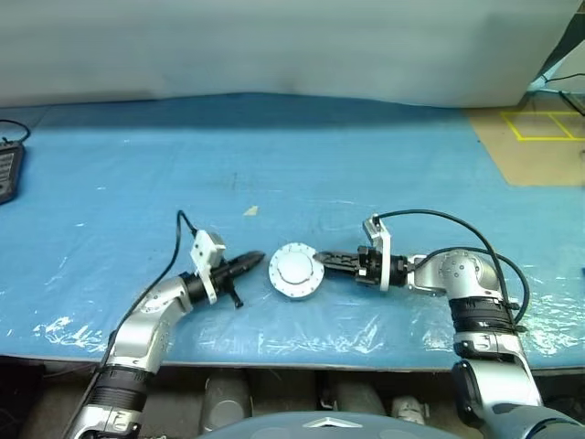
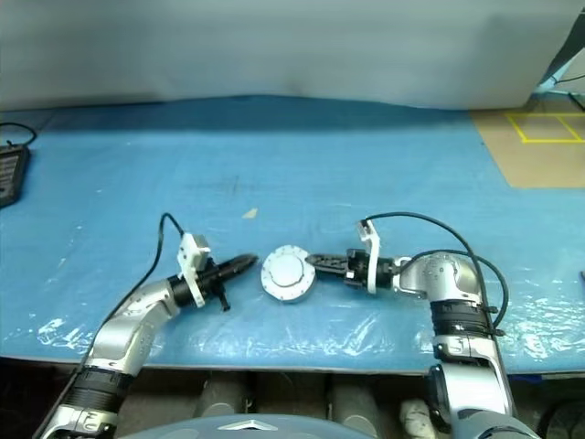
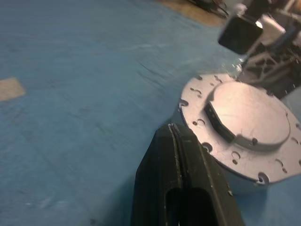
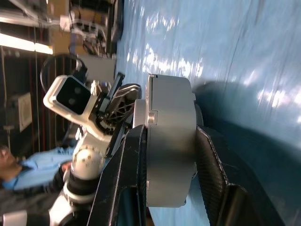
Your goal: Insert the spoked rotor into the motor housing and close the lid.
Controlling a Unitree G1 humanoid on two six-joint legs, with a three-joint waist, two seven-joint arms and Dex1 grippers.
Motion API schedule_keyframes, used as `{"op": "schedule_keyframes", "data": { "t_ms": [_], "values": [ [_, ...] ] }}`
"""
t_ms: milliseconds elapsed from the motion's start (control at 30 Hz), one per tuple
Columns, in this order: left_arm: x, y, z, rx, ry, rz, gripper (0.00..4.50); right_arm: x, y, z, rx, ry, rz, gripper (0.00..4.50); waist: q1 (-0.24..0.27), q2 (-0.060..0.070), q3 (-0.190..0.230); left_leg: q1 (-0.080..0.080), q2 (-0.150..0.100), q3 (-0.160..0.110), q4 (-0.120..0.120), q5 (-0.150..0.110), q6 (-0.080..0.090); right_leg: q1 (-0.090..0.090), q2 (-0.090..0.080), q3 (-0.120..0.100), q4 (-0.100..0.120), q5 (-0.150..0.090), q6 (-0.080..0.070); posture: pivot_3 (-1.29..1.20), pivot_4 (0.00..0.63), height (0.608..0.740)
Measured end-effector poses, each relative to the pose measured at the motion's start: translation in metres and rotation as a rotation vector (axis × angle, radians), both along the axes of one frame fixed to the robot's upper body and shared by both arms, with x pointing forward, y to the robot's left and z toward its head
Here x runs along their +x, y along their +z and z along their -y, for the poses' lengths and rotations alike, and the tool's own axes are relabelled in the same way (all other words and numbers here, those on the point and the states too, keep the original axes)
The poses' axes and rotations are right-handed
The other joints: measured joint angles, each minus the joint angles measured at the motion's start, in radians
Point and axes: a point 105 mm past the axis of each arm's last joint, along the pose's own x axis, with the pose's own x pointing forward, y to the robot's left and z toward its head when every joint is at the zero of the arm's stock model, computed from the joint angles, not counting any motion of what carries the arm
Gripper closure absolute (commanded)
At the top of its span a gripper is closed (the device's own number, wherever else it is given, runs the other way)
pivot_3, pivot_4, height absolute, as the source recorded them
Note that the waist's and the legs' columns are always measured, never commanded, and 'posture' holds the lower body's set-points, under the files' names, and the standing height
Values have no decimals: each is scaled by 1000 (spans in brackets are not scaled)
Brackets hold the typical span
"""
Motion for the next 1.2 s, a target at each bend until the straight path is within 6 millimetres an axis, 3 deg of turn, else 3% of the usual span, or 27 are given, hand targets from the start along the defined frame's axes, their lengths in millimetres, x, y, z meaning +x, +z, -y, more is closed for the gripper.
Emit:
{"op": "schedule_keyframes", "data": {
  "t_ms": [233, 300, 467, 700, 967, 1200],
  "values": [
    [22, 35, -4, -306, 151, -60, 4500, 48, 22, 5, 132, -282, -21, 3423, -1, 0, 0, -18, 0, 0, 2, 1, 0, -16, 2, 0, 2, 1, 0, 0, 150, 740],
    [22, 36, 1, -371, 151, -105, 4125, 62, 32, 5, 170, -361, -12, 3423, -1, 0, 0, -20, 0, 0, 2, 1, 0, -17, 2, -1, 3, 3, 3, 0, 150, 740],
    [16, 39, 13, -491, 77, -215, 2566, 81, 67, -1, 266, -438, 30, 3423, -1, 0, 0, -21, 1, 0, 1, 1, -1, -18, 2, -2, 2, 3, 4, 0, 150, 740],
    [17, 49, 23, -687, 73, -297, 91, 79, 96, -5, 320, -399, 95, 3423, 0, 0, 1, -22, 0, -1, 2, 1, -1, -18, 2, -2, 2, 4, 6, 0, 150, 740],
    [19, 67, 34, -836, 7, -349, 33, 65, 112, -18, 347, -310, 154, 3423, -2, 0, 1, -22, 0, -2, 3, 1, -1, -18, 3, -1, 2, 6, 8, 0, 150, 740],
    [20, 81, 46, -913, -66, -352, 33, 43, 97, -39, 320, -203, 125, 3423, 1, -1, 1, -23, 0, -3, 5, 1, -1, -18, 3, -1, 2, 7, 9, 0, 150, 740]
  ]
}}
